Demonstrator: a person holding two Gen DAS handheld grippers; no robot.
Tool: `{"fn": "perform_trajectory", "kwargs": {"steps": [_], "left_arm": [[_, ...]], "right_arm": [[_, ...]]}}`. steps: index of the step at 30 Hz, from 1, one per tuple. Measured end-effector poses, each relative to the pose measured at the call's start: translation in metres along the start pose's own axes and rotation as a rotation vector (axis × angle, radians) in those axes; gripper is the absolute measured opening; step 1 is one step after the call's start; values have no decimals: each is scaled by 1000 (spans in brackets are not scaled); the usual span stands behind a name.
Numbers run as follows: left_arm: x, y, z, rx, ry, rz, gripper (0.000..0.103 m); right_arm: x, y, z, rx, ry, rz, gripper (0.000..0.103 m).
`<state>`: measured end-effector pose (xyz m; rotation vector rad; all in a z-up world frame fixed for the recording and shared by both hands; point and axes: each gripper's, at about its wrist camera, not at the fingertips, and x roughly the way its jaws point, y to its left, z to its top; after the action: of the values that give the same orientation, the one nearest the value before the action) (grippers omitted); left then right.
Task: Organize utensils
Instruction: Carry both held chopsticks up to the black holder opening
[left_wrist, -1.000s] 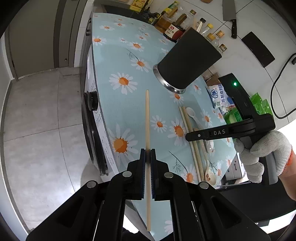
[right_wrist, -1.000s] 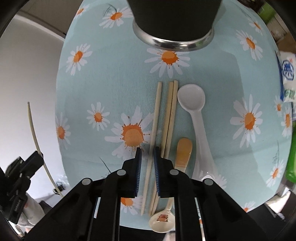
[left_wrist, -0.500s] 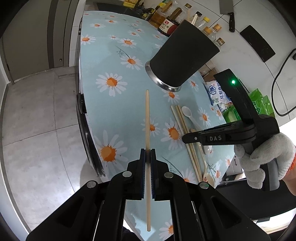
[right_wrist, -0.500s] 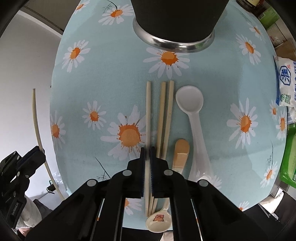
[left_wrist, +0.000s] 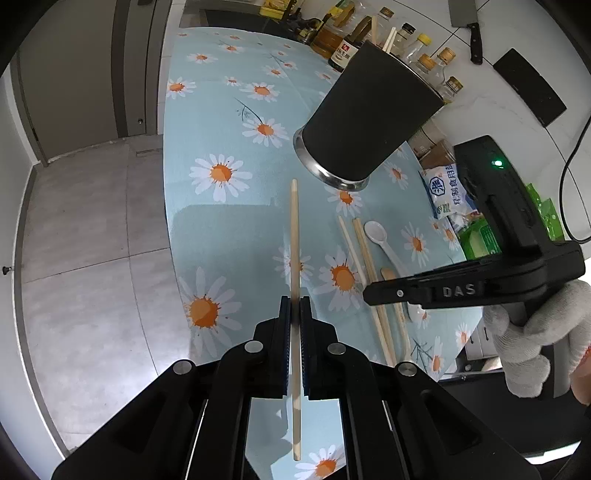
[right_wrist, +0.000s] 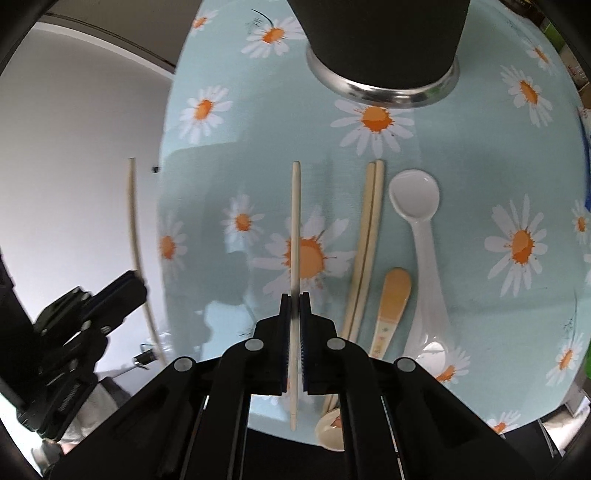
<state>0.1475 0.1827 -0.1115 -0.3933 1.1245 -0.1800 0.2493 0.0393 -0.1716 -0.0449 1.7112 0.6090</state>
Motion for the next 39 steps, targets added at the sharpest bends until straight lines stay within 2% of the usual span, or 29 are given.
{"fn": "perform_trajectory", "kwargs": {"steps": [10,15,20,27,31,39], "left_arm": [[9,-20,6,-27,-2,43,4],[11,-31,11,-36,-10,49,4],[6,-43,22,-46,-61,43,4],[-12,-57,39,-46,-159,55,4],[-19,-67,51,-31,-201,61,4],[-32,-88,73,-2,-296,52,4]], "right_arm": [[-44,-10,-5,-52,-40,172,6],[-70,-24,-5,-96,-97,224,6],[-94,-29,-14,-139,-165,268,6],[-130,-29,-23,-227,-319,282,6],[-147,-28,-20,-269,-394,295,6],[-169,-30,4,-296,-481,327,6]]}}
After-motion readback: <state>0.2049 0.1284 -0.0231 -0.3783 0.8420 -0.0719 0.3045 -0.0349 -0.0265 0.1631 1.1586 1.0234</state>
